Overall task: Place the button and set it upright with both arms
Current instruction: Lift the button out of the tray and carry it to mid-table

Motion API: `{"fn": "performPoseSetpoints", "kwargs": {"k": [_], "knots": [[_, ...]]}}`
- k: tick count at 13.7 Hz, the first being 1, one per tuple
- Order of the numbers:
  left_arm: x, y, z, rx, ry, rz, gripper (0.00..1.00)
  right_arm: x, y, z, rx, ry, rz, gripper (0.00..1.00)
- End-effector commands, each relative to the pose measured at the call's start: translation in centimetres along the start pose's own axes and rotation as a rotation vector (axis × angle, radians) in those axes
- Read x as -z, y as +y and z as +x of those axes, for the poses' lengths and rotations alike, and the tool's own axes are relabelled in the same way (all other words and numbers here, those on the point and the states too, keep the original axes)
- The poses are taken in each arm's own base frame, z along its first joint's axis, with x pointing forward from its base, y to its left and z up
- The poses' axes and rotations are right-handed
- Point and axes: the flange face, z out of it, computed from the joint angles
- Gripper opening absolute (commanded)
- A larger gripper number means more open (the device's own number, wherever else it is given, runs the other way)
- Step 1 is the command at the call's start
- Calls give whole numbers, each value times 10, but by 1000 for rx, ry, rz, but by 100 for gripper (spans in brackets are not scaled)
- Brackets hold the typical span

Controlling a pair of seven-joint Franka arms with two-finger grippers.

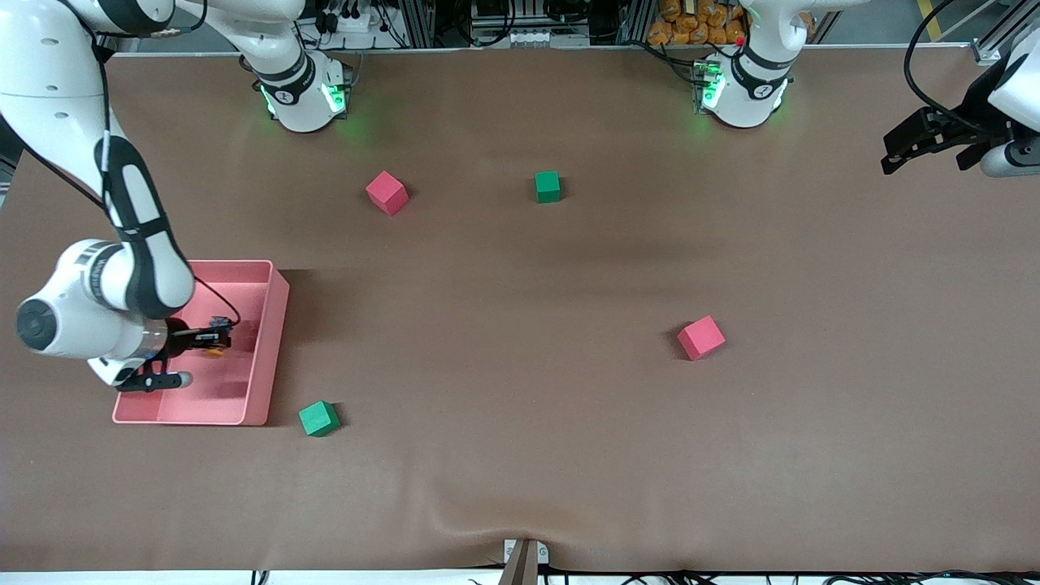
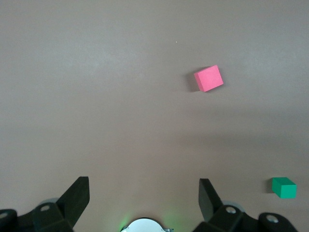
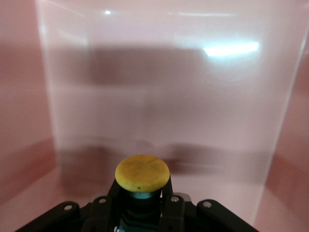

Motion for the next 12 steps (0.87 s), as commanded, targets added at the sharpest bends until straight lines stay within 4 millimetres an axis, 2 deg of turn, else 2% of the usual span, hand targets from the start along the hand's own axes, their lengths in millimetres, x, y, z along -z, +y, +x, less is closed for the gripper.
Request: {"fn": "performPoseSetpoints", "kwargs": {"k": [1, 3, 4, 5, 6, 7, 10, 11, 12], "knots": [[3, -3, 0, -11, -5, 9, 100, 70, -10, 11, 0, -35, 44, 0], [3, -3, 0, -11, -5, 9, 100, 112, -33, 16, -30, -61, 48, 0], [3, -3, 0, -11, -5, 11, 100, 130, -57, 18, -25, -78, 43, 0], [3, -3, 0, -11, -5, 11, 100, 145, -90, 21, -38, -90, 32, 0], [3, -3, 0, -11, -6, 11, 100, 151, -127, 24, -70, -94, 18, 0], [3, -4, 0, -11, -4, 12, 100, 153, -170, 27, -92, -91, 25, 0], [3, -4, 0, -11, -4, 12, 100, 141, -304, 28, -82, -51, 46, 0], [3, -4, 0, -11, -4, 12, 100, 129, -353, 30, -79, 1, 44, 0], [3, -4, 0, -11, -6, 14, 100, 116, -391, 29, -108, 36, 48, 0]]}}
